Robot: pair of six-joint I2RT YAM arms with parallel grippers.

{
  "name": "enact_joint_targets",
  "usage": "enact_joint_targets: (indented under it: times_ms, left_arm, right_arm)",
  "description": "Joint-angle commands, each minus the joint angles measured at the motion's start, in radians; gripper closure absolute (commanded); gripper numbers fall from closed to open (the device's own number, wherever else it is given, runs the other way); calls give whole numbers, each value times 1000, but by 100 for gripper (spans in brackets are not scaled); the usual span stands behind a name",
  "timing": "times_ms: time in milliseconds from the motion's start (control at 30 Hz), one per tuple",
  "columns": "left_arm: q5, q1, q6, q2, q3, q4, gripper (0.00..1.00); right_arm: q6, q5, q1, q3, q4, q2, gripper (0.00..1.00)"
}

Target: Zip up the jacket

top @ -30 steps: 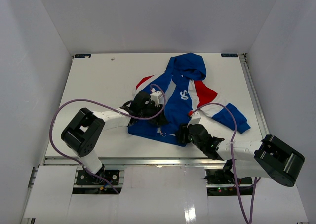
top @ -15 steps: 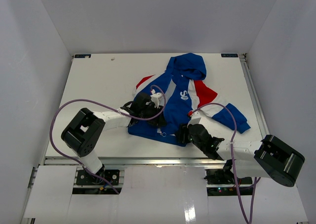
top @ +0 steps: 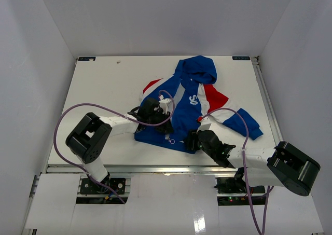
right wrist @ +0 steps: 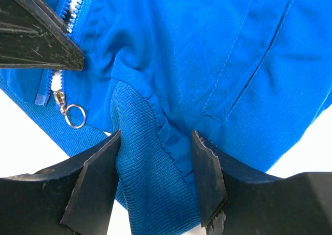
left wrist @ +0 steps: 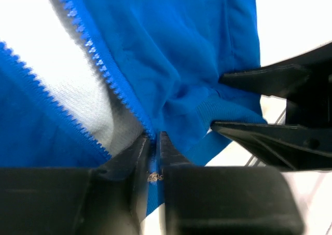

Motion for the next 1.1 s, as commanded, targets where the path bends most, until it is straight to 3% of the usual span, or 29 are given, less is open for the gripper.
enact_joint_targets:
  times_ms: [0,300,600,833,1067]
  left_arm:
    - [99,-6,-21,-27,13,78,100]
    - [234,-5,-90,-113,-43,257,100]
    - [310,-6,-122,-171,-88,386,100]
    - [383,-6,-113,-207,-130,489,100]
    - [436,-5,-136,-236,-163,599,100]
  right_arm:
    - [-17,7,3,7,31,-21,40]
    - [-19,54,3,14,-26,-209,36]
    - [-165,-54,3,-125,170,-494,32]
    - [-224,-216,3,-182,326,-506,43]
    - [-226,-317,3,-182,387,-473,46]
